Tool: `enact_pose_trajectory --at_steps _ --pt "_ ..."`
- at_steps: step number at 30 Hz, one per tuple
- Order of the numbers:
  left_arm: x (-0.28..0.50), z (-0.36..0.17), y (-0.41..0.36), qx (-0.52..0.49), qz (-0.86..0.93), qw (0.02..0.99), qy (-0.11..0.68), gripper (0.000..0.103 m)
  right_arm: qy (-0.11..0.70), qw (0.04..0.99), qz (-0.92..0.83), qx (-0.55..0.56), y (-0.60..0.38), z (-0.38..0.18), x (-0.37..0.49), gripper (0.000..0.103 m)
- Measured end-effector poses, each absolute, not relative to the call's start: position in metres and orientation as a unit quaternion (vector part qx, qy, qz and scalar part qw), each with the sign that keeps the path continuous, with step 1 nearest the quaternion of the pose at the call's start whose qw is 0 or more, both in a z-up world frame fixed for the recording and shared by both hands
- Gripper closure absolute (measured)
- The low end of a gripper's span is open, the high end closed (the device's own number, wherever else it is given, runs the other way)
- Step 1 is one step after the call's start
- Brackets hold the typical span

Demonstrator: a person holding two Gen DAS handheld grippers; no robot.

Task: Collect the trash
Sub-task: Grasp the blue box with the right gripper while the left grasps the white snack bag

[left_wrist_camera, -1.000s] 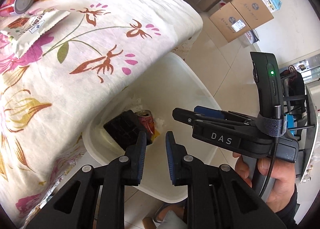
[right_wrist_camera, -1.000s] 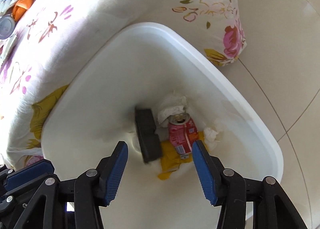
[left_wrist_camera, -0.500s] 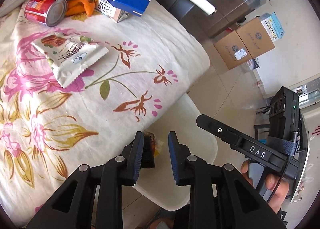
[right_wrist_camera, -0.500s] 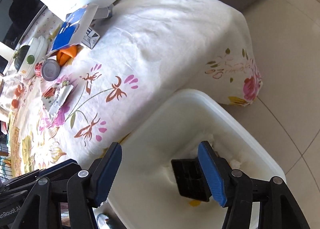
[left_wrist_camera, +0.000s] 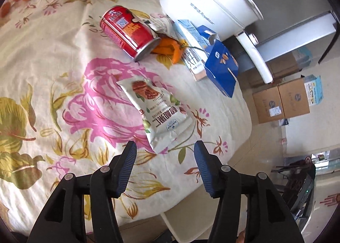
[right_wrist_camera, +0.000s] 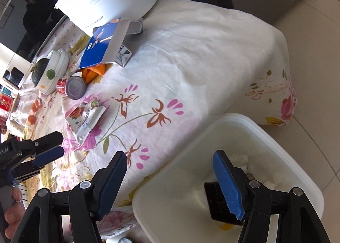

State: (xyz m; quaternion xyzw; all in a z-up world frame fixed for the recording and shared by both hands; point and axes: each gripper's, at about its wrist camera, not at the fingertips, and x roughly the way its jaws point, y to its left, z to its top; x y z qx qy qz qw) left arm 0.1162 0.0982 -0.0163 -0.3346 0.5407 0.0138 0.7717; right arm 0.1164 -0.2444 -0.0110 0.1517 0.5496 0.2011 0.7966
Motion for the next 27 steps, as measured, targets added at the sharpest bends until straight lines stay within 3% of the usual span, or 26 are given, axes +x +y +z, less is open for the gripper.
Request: enact_pose_trajectory --at_steps 6,14,15,16,18,27 --pt "0.133 -0.034 0.087 -0.373 0.002 0.754 0.54 0.04 0.56 0.783 0.213 0.166 -0.226 -0.019 0.128 0.031" --pt "0.145 -0.052 0.083 -0.37 0.063 0.767 0.519 0.043 0.548 0.775 0.226 0.217 -0.213 -0.016 0.15 0.031" --pt "0.146 -0.052 0.081 -0.365 0.065 0.772 0.516 0.045 0.546 0.772 0.228 0.231 -0.213 -0.017 0.153 0.031" --pt "0.147 -0.051 0.079 -0.354 0.062 0.778 0.516 0.066 0.545 0.768 0.229 0.247 -0.213 -0.019 0.157 0.031" --pt "0.149 -0.049 0.075 -0.323 0.064 0.784 0.526 0.098 0.542 0.758 0.232 0.281 -0.213 -0.023 0.165 0.031" --pt "0.14 -0.034 0.085 -0.345 0.042 0.79 0.505 0.098 0.501 0.738 0.272 0.361 -0.191 -0.025 0.202 0.031"
